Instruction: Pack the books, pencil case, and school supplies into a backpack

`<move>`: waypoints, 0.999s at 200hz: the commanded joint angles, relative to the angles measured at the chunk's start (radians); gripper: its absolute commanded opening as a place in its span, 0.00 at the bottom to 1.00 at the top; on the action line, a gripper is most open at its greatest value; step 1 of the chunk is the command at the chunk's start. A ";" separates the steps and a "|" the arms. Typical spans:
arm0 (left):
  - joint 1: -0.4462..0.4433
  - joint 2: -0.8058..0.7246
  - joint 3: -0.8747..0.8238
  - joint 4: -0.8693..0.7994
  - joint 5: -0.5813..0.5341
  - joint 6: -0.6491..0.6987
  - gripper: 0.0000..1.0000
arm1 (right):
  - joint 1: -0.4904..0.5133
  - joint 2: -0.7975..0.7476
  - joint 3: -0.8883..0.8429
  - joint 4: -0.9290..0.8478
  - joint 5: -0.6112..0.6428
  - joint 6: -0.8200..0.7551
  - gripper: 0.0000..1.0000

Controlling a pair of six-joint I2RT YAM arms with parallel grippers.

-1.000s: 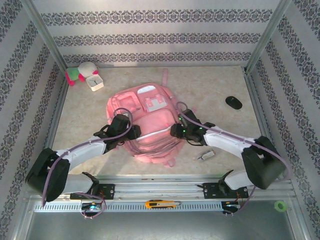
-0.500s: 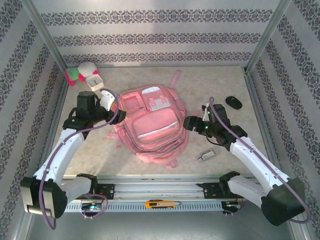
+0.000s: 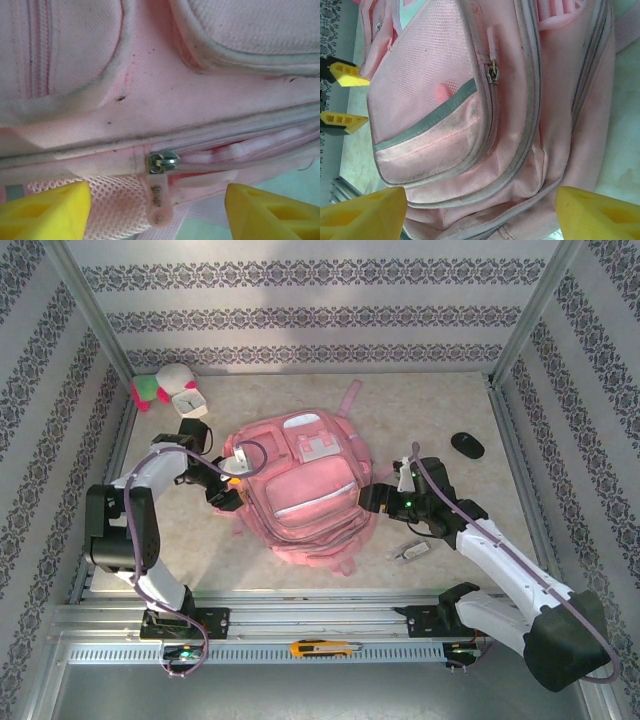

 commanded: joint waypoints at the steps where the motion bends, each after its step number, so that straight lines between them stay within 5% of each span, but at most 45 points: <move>1: 0.007 0.055 0.051 -0.082 0.016 0.117 0.69 | 0.016 -0.042 -0.036 0.027 0.009 0.024 0.77; 29: 0.006 0.098 0.067 -0.108 0.018 0.132 0.63 | 0.019 -0.088 -0.089 0.036 0.019 0.055 0.77; 45: 0.006 0.091 0.039 -0.086 0.003 0.125 0.46 | 0.020 -0.114 -0.115 0.042 0.024 0.067 0.77; 118: -0.017 -0.043 -0.073 -0.025 -0.055 0.049 0.08 | 0.035 -0.124 -0.136 0.066 0.034 0.147 0.75; 159: -0.029 -0.139 -0.138 0.042 -0.077 -0.013 0.00 | 0.287 -0.191 -0.068 0.051 0.247 0.259 0.73; 200: -0.041 -0.178 -0.177 0.110 -0.090 -0.084 0.00 | 0.445 -0.111 -0.036 0.120 0.319 0.322 0.71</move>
